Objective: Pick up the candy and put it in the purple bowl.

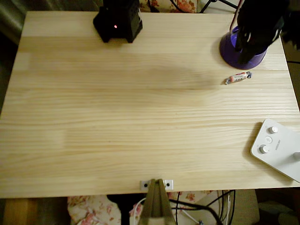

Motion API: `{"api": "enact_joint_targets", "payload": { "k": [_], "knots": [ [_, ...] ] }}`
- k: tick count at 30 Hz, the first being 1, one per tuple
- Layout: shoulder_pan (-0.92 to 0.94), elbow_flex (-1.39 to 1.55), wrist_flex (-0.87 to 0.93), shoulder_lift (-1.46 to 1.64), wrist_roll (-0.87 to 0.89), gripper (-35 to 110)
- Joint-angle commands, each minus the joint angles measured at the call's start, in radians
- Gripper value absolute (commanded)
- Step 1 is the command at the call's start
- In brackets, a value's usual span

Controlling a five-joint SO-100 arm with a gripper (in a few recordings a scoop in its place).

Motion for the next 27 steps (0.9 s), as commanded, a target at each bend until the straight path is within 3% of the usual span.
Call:
{"api": "enact_joint_targets", "payload": {
  "k": [1, 14, 27],
  "knots": [
    [0.006, -0.094, -0.026, 0.006, -0.011, 15],
    [-0.018, -0.261, -0.084, -0.202, -0.035, 15],
    [0.003, -0.319, -0.025, -0.305, -0.06, 16]
  ]
}}
